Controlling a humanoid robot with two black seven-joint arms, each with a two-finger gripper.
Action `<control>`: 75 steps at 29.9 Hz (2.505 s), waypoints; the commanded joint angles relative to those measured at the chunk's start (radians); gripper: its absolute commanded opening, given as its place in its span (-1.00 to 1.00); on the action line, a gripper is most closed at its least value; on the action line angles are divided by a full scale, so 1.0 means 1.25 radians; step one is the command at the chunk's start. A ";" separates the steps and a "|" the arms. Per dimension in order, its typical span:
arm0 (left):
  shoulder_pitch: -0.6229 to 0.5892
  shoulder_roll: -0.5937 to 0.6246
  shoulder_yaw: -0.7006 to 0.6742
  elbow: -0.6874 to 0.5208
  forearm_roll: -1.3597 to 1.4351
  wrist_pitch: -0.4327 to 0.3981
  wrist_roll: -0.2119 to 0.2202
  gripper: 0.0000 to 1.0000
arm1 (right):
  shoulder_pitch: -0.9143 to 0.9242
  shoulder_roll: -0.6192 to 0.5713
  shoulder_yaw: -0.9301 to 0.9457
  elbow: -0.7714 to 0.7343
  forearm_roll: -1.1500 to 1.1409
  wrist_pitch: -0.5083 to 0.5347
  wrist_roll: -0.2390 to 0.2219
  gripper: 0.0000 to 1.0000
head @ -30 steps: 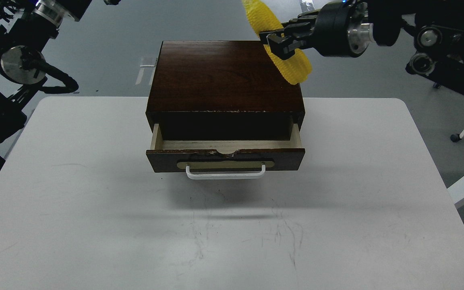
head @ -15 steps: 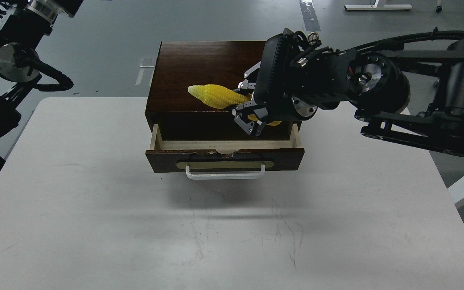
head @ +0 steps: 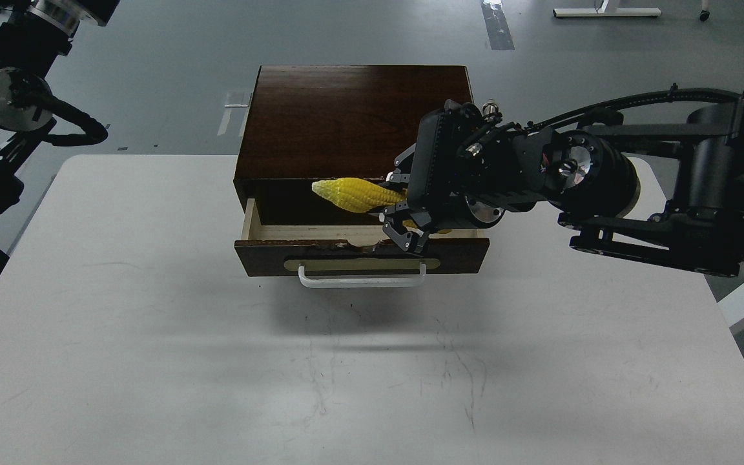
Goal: Put corn in drawer with both arms
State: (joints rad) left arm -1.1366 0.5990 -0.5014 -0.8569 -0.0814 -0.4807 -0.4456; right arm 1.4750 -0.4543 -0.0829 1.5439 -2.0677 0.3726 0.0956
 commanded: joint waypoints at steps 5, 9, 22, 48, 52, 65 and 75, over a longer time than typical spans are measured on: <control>0.000 -0.001 0.000 0.000 0.000 0.000 0.001 0.96 | -0.006 0.001 0.001 0.001 -0.001 0.000 0.001 -0.06; 0.000 -0.001 -0.001 0.000 -0.001 0.000 -0.001 0.96 | -0.008 0.001 0.001 0.001 -0.001 -0.001 0.000 0.21; -0.001 0.001 -0.003 0.000 -0.001 0.002 0.001 0.96 | 0.002 0.000 0.014 0.001 0.004 -0.002 0.000 0.45; -0.003 -0.009 0.001 0.008 -0.002 0.012 0.004 0.96 | -0.002 -0.226 0.358 -0.241 1.049 -0.018 -0.007 1.00; 0.007 -0.020 0.006 0.011 -0.005 0.013 0.002 0.96 | -0.018 -0.230 0.373 -0.344 1.209 -0.039 0.001 1.00; 0.037 -0.017 0.008 0.012 -0.006 0.012 0.003 0.96 | -0.123 -0.224 0.390 -0.574 2.006 -0.044 -0.003 1.00; 0.058 -0.017 0.003 0.014 -0.010 0.013 0.002 0.96 | -0.252 -0.222 0.510 -0.588 2.080 -0.044 0.000 1.00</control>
State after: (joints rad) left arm -1.0680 0.5798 -0.4964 -0.8407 -0.0929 -0.4657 -0.4431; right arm 1.1952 -0.7342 0.5216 0.8083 0.5307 0.3167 0.0945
